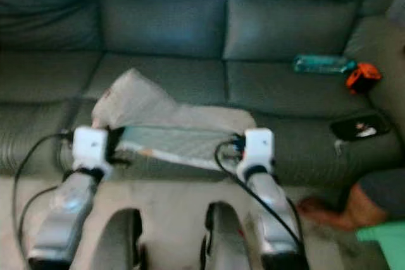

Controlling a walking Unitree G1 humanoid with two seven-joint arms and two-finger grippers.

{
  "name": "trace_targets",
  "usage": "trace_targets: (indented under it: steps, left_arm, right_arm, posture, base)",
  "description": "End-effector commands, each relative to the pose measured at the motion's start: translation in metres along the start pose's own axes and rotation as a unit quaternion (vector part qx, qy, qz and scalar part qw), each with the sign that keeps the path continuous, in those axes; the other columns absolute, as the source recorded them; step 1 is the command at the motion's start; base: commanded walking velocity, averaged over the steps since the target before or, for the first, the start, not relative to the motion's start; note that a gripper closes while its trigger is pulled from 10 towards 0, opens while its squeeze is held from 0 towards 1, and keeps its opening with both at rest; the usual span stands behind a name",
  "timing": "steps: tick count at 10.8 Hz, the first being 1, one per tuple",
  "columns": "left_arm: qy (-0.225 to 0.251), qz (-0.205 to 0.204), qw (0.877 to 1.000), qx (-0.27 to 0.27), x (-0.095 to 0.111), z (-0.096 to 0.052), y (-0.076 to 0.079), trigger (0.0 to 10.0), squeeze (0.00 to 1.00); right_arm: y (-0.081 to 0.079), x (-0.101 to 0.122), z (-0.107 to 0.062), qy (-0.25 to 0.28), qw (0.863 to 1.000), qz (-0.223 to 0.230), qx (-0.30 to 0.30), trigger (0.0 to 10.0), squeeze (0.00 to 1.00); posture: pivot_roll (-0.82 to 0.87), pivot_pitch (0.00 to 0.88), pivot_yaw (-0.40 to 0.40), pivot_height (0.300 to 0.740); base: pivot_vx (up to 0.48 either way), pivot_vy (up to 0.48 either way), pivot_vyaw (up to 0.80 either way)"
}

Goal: Move the pillow to the sofa

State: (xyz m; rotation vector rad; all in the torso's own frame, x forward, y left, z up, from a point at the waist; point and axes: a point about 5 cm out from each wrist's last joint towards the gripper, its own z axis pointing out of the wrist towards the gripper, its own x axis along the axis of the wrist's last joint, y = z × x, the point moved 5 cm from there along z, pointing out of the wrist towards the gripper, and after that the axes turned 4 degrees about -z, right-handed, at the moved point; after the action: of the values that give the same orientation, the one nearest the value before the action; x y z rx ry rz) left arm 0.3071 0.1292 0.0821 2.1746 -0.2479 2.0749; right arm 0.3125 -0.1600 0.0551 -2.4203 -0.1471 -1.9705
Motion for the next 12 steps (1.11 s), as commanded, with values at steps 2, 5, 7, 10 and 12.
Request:
trace_targets:
  steps: [2,5,7,10,12]
  left_arm:
    - [0.004,0.007,1.000,-0.003,0.002,-0.001,-0.002,10.0,0.00]
    - [0.016,0.026,0.999,0.017,0.008,0.007,-0.014,10.0,0.00]
    - [0.003,0.050,0.997,0.061,0.008,0.023,-0.044,10.0,0.00]
    - [0.003,0.078,0.991,0.105,0.021,0.049,-0.079,10.0,0.00]
    - [0.009,0.113,0.980,0.165,0.032,0.062,-0.105,10.0,0.00]
  right_arm:
    - [0.000,0.008,0.001,0.015,1.000,0.003,0.000,10.0,0.00]
    - [-0.008,0.015,0.003,0.026,0.999,-0.015,0.032,10.0,0.00]
    - [-0.012,0.027,0.012,0.035,0.998,-0.012,0.051,10.0,0.00]
    - [-0.036,0.047,0.034,0.051,0.992,-0.035,0.110,10.0,0.00]
    - [-0.049,0.060,0.050,0.063,0.988,-0.046,0.137,10.0,0.00]
  posture:
    - [0.01,0.146,-0.055,0.630]
    - [0.01,0.191,-0.056,0.630]
    - [-0.01,0.293,-0.042,0.630]
    - [-0.01,0.384,-0.034,0.630]
    - [-0.02,0.418,-0.037,0.630]
  base:
    - [0.330,0.000,0.00]
    - [0.085,0.000,0.00]
    - [0.000,0.000,0.00]
    - [0.000,0.000,0.00]
    - [0.000,0.000,0.00]
